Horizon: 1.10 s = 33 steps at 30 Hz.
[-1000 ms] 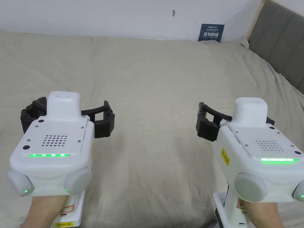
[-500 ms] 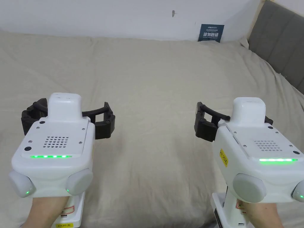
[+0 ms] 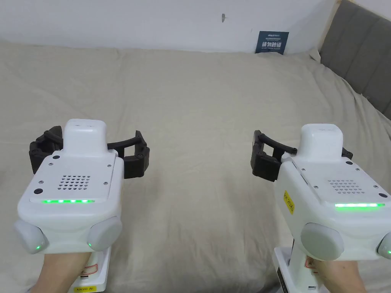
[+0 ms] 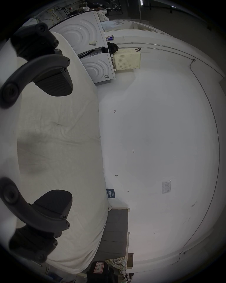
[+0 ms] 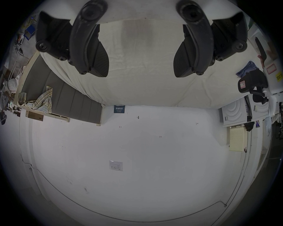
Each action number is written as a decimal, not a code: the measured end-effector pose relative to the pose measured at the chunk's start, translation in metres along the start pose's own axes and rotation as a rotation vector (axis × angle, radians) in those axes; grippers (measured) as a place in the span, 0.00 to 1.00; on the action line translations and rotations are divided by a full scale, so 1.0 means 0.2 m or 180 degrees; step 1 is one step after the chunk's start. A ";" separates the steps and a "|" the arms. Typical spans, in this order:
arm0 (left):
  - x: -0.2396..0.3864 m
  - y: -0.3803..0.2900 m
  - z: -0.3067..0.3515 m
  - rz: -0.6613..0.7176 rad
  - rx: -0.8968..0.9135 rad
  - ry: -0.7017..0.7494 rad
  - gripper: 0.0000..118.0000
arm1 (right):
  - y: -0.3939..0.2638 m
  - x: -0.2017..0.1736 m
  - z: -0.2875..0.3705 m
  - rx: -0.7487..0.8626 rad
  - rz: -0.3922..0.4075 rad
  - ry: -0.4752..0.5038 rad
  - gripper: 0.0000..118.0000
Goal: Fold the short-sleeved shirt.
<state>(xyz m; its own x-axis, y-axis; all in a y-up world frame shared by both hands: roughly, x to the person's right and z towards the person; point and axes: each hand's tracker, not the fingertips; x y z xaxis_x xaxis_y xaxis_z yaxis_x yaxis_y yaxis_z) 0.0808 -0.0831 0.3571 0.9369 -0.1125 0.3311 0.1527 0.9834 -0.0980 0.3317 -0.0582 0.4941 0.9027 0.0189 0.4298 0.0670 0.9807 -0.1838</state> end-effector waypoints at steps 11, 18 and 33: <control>0.00 0.00 0.00 0.0008 0.0002 0.0000 1.00 | 0.00 0.00 0.01 0.0015 0.0019 0.0002 0.76; 0.00 0.01 0.01 0.0006 0.0013 -0.0007 1.00 | 0.01 0.01 0.01 0.0018 0.0022 0.0000 0.76; 0.02 -0.03 0.02 0.0348 -0.0301 -0.0257 1.00 | 0.16 0.04 -0.07 -0.1602 -0.0913 0.0263 0.77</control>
<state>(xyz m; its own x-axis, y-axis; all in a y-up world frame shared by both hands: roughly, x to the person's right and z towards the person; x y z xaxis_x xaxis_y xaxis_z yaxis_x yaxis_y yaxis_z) 0.0831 -0.0892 0.3622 0.9217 0.0101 0.3877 0.0836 0.9709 -0.2242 0.3476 -0.0295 0.4792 0.8475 -0.2687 0.4577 0.4889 0.7309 -0.4763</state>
